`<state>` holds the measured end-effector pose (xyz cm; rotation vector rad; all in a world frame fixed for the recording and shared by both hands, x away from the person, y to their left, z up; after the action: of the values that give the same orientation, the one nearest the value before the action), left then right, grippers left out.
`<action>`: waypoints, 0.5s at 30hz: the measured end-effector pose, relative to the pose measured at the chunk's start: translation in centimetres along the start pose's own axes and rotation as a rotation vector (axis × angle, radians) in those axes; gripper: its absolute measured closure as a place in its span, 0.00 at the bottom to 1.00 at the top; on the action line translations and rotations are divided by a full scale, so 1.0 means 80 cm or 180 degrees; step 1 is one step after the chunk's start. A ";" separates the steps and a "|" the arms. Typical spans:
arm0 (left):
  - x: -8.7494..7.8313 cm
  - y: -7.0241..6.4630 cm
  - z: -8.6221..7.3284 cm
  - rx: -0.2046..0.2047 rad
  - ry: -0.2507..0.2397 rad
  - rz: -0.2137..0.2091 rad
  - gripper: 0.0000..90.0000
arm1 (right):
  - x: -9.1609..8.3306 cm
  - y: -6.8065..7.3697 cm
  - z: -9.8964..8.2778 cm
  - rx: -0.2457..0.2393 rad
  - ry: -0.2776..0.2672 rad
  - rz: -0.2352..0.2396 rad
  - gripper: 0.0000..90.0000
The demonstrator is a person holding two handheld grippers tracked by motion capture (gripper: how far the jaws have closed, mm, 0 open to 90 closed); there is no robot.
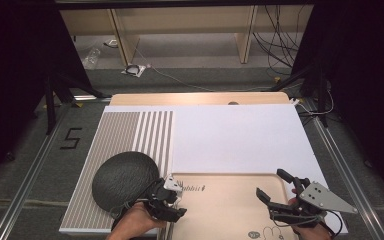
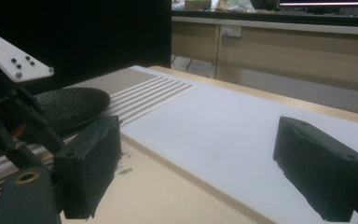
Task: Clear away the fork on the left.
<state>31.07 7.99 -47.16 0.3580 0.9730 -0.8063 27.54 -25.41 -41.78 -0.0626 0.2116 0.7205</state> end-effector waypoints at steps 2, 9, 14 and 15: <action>-0.006 0.004 0.001 -0.0061 -0.0089 0.0030 0.46 | 0.000 0.000 0.000 0.0003 -0.0003 -0.0002 0.18; -0.019 0.017 0.000 -0.0312 -0.0238 0.0129 0.37 | 0.000 -0.001 0.000 -0.0001 -0.0002 -0.0004 0.18; -0.029 0.027 -0.003 -0.0500 -0.0347 0.0196 0.29 | 0.000 -0.001 0.000 0.0000 -0.0008 -0.0004 0.18; -0.031 0.029 -0.004 -0.0514 -0.0377 0.0194 0.28 | 0.000 0.000 0.000 0.0002 -0.0005 -0.0002 0.18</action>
<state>31.86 10.78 -45.41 0.1973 0.9053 -0.6812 27.55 -25.43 -41.77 -0.0614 0.2102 0.7197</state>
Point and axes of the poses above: each handheld gripper's, and its own axes: x roughly forward along the jaws, z roughly out of its top, y roughly to its left, the point moved 3 cm from there along x, roughly forward along the jaws, and after that the axes turned 3 degrees about z, right-handed, at the moved point
